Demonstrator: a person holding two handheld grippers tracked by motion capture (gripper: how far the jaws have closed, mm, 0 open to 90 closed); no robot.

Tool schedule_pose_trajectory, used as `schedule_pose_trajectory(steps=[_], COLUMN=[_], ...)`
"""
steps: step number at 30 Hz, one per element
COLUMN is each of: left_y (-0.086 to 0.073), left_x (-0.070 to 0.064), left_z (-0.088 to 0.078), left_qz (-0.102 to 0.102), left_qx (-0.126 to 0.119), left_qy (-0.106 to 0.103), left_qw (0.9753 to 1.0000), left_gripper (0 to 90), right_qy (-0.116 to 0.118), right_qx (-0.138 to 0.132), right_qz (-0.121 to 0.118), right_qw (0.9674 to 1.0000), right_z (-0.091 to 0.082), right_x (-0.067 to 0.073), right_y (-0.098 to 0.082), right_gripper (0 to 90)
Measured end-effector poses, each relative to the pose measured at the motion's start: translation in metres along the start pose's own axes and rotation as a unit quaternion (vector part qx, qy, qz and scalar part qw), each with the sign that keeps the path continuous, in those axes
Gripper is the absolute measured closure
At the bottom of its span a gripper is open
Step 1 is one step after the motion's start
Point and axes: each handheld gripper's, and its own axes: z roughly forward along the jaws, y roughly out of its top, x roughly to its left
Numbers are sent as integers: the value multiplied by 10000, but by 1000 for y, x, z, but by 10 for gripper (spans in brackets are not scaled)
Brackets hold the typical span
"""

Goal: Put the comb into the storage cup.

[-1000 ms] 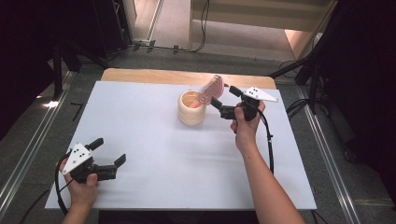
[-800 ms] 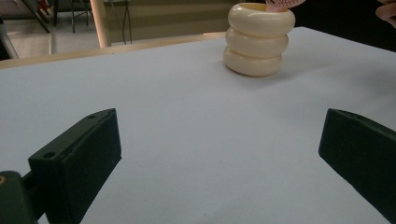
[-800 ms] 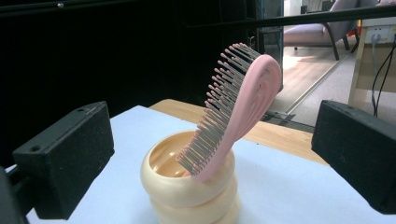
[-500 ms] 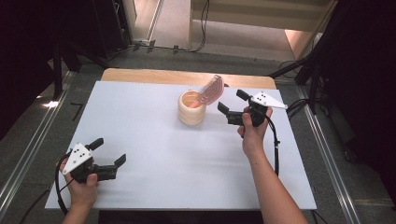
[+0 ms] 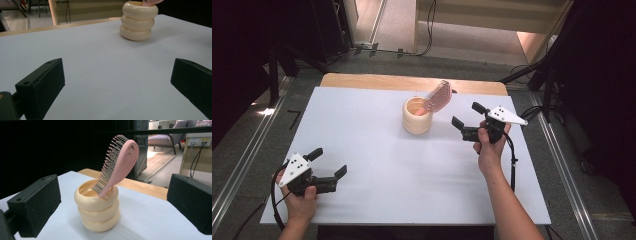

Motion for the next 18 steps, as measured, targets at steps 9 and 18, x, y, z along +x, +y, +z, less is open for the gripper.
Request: schedule_pose_trajectory(steps=[9,18], left_y=[0,0], left_x=[0,0], left_z=[0,0], left_qz=[0,9], left_qx=[12,15], left_qy=[7,12], left_qw=[10000,10000], left_gripper=[0,0], right_qy=[-93,-182], right_qx=[-32,-26], right_qz=[16,10], right_qw=[10000,9998], right_z=[-19,-41], right_x=[-5,-9], right_y=[-9,-20], right_gripper=[0,0])
